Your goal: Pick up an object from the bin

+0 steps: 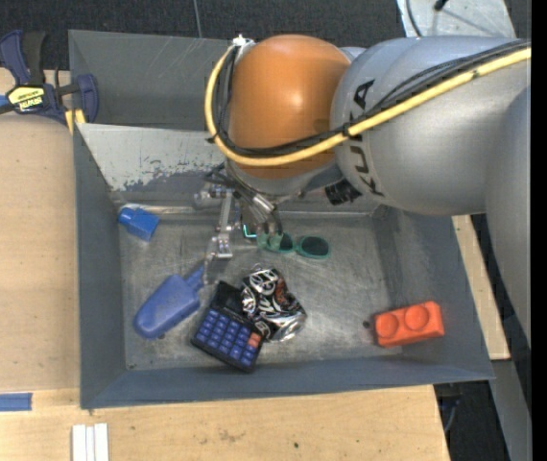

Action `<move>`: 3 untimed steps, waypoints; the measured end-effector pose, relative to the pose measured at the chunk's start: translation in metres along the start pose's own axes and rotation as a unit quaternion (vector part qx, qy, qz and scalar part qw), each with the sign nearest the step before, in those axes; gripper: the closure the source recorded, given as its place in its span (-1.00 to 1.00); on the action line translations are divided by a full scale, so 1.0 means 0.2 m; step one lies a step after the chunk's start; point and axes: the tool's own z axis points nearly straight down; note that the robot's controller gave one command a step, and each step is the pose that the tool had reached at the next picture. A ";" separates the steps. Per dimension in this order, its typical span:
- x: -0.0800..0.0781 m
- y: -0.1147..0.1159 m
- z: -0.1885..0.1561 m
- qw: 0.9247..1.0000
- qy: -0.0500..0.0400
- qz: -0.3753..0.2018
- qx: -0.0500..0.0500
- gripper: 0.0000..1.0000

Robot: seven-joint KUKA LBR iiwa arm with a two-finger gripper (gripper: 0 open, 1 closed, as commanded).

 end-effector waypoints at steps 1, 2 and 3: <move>-0.01 0.00 -0.02 1.000 -0.004 0.001 -0.001 -1.00; 0.03 0.00 0.21 1.000 -0.007 -0.012 -0.001 -1.00; 0.04 0.00 0.29 1.000 -0.006 -0.016 -0.001 -1.00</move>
Offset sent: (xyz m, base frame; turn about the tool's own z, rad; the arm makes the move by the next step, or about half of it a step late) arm -0.0273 0.0015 -0.1381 -0.0767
